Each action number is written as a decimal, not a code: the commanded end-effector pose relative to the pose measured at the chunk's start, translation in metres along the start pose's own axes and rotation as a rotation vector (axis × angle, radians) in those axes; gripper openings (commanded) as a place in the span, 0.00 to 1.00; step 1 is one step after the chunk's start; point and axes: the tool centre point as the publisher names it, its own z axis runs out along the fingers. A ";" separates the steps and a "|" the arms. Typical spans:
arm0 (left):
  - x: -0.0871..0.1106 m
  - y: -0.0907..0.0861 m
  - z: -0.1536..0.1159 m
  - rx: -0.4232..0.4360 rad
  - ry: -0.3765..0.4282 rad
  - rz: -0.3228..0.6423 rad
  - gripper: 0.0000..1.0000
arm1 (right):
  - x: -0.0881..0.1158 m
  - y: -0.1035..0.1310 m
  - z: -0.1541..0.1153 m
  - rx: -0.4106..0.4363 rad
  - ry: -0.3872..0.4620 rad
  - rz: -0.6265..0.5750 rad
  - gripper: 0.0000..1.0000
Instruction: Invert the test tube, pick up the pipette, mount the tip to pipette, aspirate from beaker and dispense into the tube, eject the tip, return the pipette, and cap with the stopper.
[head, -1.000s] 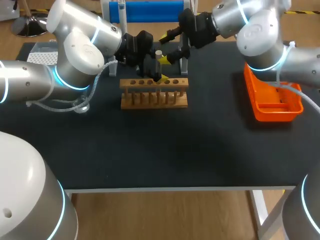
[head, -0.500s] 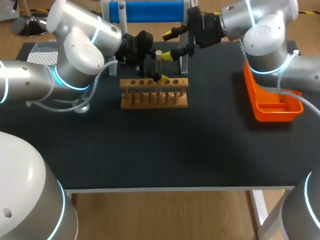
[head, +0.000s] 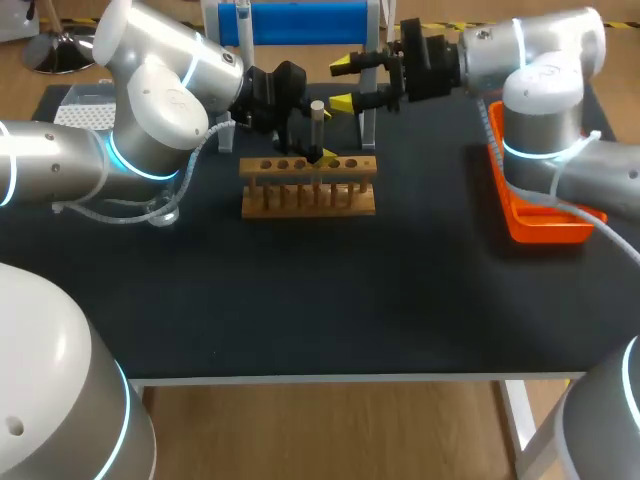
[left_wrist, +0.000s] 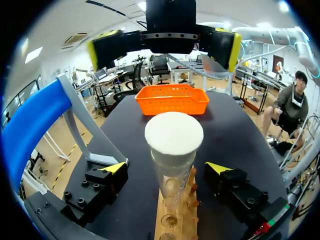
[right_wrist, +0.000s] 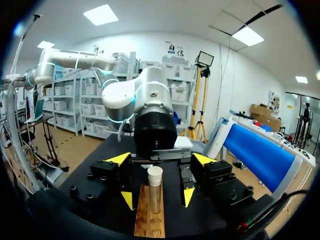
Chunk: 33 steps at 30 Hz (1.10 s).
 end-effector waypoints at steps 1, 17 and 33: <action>0.000 0.000 -0.001 -0.001 0.000 -0.001 1.00 | 0.000 -0.003 0.000 -0.071 0.020 0.003 0.00; 0.000 0.000 -0.001 -0.001 0.000 -0.001 1.00 | 0.002 -0.001 0.020 -0.118 0.081 0.047 0.00; 0.000 0.000 -0.001 -0.001 0.000 -0.001 1.00 | 0.005 -0.009 0.031 -0.116 0.113 0.091 0.00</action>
